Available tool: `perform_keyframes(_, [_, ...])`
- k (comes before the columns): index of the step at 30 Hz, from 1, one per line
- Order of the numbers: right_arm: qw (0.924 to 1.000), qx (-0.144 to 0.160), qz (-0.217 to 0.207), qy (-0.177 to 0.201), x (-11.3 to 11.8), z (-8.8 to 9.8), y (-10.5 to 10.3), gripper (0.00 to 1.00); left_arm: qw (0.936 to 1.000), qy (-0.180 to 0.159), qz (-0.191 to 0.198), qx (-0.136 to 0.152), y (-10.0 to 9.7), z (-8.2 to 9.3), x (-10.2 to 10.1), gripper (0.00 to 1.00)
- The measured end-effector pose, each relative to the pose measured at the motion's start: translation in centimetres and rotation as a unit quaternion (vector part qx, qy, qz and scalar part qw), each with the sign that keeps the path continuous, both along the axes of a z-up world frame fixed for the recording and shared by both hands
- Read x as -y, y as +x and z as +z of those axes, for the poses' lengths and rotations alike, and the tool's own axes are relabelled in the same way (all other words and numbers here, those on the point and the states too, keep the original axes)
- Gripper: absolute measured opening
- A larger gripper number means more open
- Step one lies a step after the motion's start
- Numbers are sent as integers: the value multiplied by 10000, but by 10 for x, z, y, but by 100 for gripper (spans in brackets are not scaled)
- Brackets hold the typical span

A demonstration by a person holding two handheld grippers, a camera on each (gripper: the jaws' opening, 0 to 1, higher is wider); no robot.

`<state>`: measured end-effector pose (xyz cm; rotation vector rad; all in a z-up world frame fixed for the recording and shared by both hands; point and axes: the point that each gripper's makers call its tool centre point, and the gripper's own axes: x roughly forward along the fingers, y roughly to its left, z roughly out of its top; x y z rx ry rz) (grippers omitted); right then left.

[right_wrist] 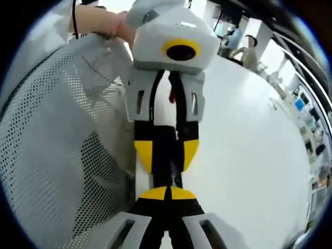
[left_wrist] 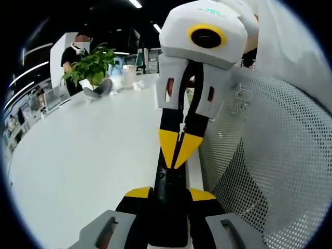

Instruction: Press the specified remote control buttons in sequence, fully releasing each button before pressing the next.

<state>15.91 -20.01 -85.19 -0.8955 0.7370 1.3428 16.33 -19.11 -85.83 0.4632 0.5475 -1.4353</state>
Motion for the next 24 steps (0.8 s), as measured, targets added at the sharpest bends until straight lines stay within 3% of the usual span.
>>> perform_keyframes(6, [9996,-208,-168,-19,0,-1,2,0,10000,-3,1,-5,0,0,0,26])
perform_keyframes(11, [9996,-195,-182,74,0,-1,1,0,10000,-2,-6,-2,0,0,0,26])
perform_keyframes(14, [9985,-420,-327,143,0,0,2,0,10000,-3,-6,0,0,0,0,26])
perform_keyframes(24, [9984,-495,-256,36,9,0,1,0,10000,-7,-7,-18,0,1,0,26])
